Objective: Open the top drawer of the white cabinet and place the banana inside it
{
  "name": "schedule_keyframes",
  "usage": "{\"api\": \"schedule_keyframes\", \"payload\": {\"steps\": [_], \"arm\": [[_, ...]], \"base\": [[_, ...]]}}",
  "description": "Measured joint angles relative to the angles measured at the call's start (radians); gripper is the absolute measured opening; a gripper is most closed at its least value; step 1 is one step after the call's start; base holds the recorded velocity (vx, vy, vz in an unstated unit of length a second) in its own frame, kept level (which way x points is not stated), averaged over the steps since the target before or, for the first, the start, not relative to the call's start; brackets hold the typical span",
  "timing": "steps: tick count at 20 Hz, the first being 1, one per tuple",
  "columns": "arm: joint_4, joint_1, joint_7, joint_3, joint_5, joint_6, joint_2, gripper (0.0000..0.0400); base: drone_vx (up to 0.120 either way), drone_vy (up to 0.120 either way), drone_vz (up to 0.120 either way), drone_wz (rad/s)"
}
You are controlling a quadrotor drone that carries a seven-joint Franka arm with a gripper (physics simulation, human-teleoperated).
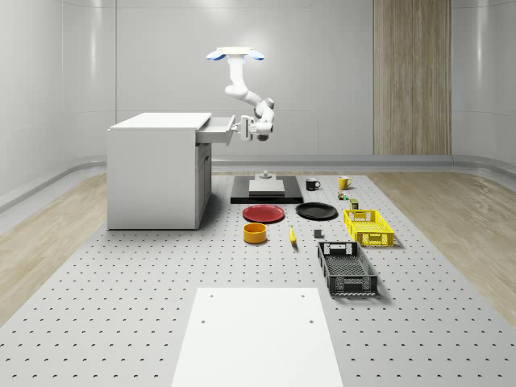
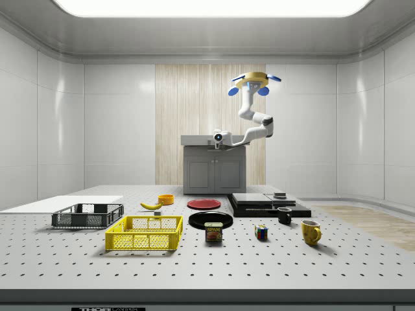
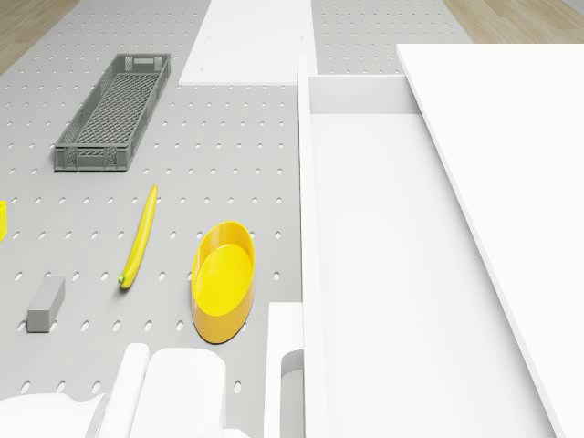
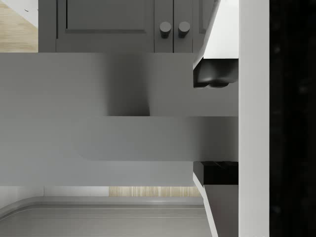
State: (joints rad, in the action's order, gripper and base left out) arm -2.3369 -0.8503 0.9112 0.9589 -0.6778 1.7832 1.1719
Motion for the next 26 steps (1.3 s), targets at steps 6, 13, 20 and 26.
{"api": "schedule_keyframes", "payload": {"steps": [6,13,20,26], "arm": [[0.018,0.004,-0.023,0.02,0.012,-0.027,-0.007,0.0158],[0.074,0.003,-0.067,0.074,0.044,-0.094,-0.011,0.0139],[0.129,0.093,-0.212,0.155,-0.034,-0.265,-0.193,0.0349],[0.187,0.065,-0.116,0.156,-0.017,-0.279,-0.152,0.0389]], "base": [[0.0,0.0,0.0,0.0],[0.0,0.0,0.0,0.0],[0.0,0.046,0.0,0.0],[0.067,0.12,0.0,0.0]]}}
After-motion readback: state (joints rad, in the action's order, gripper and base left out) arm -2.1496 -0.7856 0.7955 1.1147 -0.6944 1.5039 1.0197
